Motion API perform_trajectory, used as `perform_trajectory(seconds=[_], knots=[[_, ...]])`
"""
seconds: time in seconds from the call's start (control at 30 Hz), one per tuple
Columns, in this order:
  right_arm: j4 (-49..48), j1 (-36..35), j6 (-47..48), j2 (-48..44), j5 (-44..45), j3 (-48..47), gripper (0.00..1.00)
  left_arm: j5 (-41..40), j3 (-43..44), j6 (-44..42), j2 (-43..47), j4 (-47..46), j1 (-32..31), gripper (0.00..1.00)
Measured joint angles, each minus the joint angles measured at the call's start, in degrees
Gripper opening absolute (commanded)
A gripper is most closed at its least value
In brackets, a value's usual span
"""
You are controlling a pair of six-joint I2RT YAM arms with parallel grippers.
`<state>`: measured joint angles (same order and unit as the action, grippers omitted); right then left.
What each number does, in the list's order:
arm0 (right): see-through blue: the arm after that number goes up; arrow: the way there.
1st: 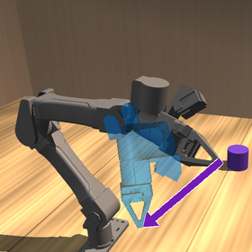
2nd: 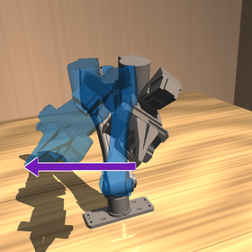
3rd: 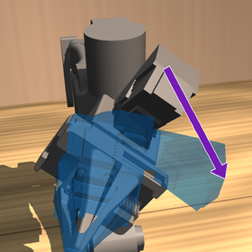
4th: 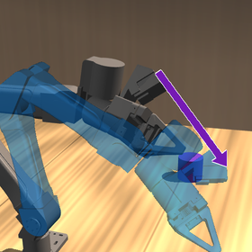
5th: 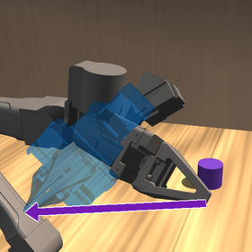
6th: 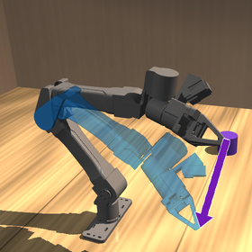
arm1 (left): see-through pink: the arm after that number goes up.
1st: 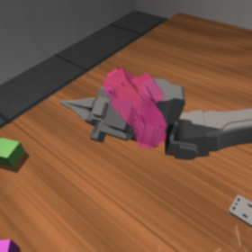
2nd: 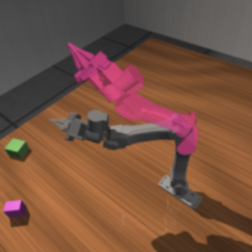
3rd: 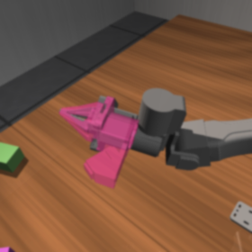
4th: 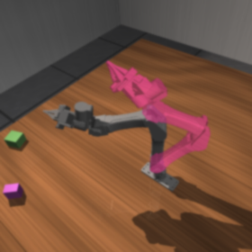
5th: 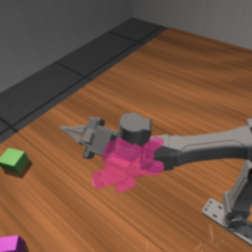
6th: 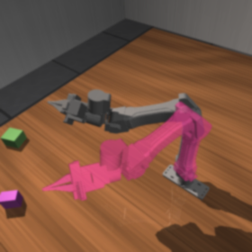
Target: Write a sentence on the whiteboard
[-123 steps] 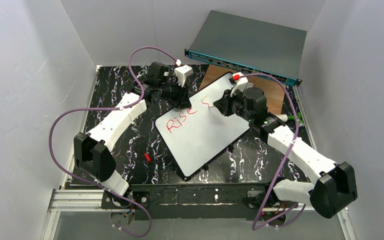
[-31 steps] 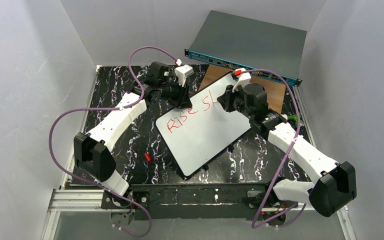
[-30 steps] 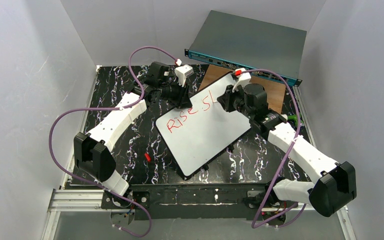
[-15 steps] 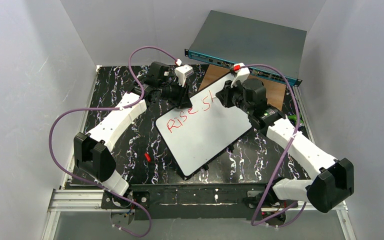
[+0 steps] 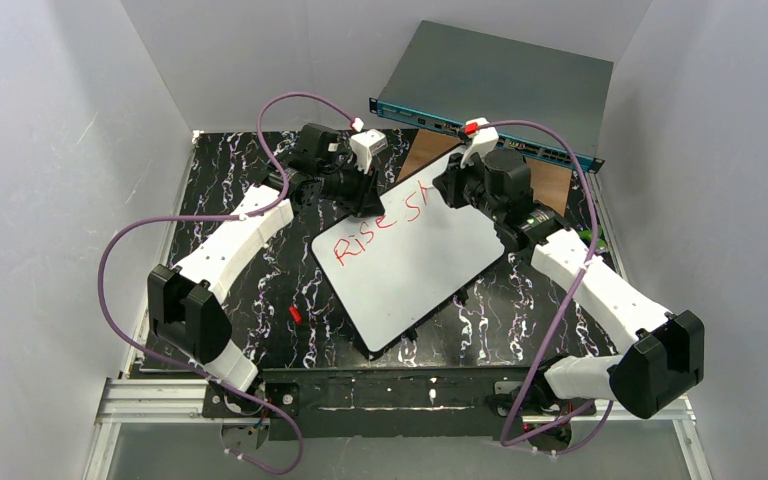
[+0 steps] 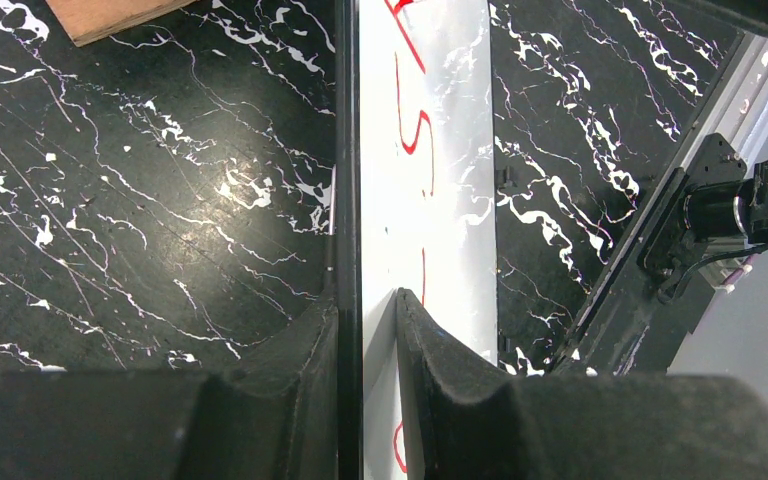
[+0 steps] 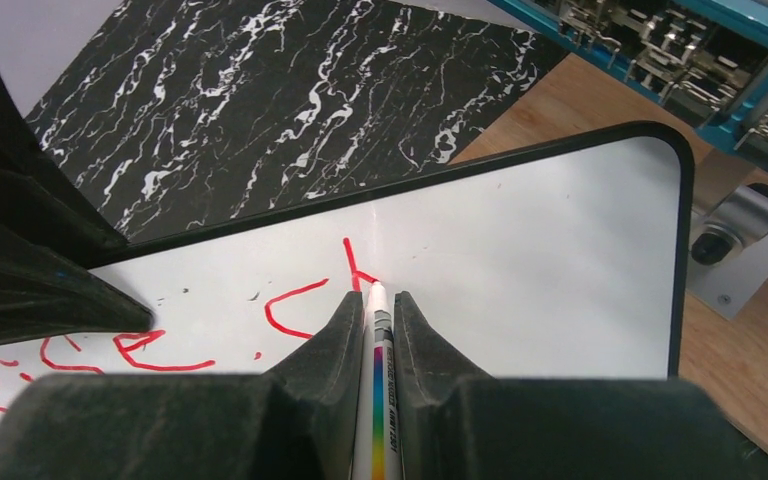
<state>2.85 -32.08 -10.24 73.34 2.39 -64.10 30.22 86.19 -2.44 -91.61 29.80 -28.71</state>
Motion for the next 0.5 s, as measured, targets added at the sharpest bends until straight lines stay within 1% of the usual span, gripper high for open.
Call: perform_trajectory(seconds=[0.5], knots=[[0.8, 1.0, 0.0, -0.6, 0.9, 1.2, 0.01, 0.0, 0.0, 0.0, 0.0, 0.0, 0.0, 0.0]])
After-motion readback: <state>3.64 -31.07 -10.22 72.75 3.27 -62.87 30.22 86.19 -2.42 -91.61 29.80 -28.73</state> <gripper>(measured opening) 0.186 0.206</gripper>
